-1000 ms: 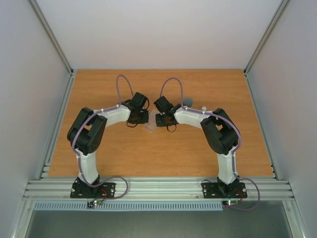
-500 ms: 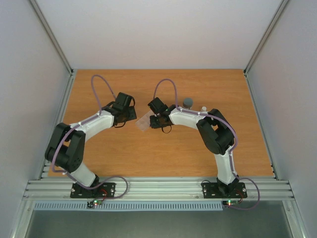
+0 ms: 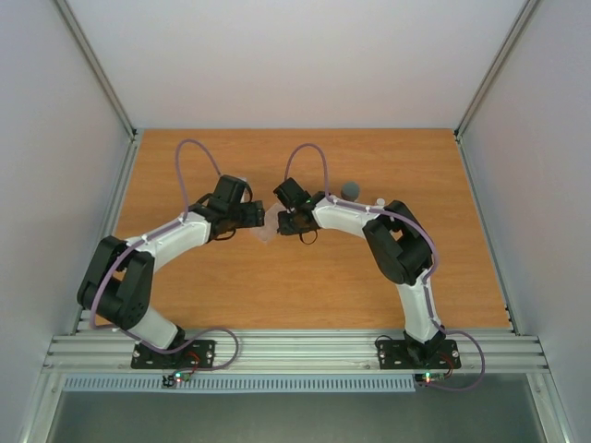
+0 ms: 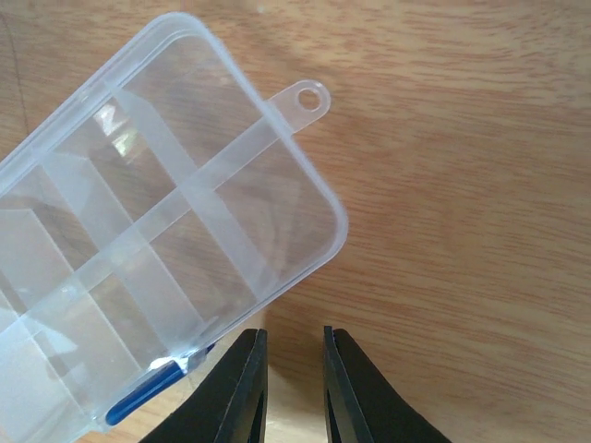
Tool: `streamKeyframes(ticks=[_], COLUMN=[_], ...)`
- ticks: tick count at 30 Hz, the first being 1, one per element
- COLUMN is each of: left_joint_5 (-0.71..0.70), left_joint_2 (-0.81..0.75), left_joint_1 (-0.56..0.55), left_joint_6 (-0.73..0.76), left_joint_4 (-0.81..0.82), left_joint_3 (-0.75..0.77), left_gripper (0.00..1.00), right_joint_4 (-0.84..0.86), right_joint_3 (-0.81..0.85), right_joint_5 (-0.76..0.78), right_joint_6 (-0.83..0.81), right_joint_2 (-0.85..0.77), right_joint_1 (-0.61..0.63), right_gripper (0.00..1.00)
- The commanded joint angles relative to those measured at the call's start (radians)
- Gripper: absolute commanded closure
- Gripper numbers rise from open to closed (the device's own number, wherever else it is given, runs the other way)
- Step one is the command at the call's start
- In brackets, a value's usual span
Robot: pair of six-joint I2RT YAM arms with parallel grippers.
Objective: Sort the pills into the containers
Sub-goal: Adjust the pill container at the center of the board.
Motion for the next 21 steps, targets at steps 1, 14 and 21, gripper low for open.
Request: streamKeyframes(ticks=[1, 14, 21], left_joint_5=[0.049, -0.009, -0.010], left_joint_2=[-0.014, 0.037, 0.057], left_joint_1=[-0.034, -0.095, -0.115], left_joint_6=[0.073, 0.184, 0.204], left_joint_4=[0.061, -0.024, -0.064], left_joint_3=[-0.003, 0.033, 0.026], left_gripper=[0.12, 0.15, 0.14], right_joint_4=[-0.011, -0.009, -0.029], right_joint_3=[0.027, 0.117, 0.173], right_joint_5=[0.016, -0.119, -0.146], right_joint_6=[0.002, -0.045, -0.054], right_joint_2=[0.014, 0.082, 0.115], right_joint_1=[-0.028, -0.076, -0.081], right_gripper=[0.81, 0.80, 0.80])
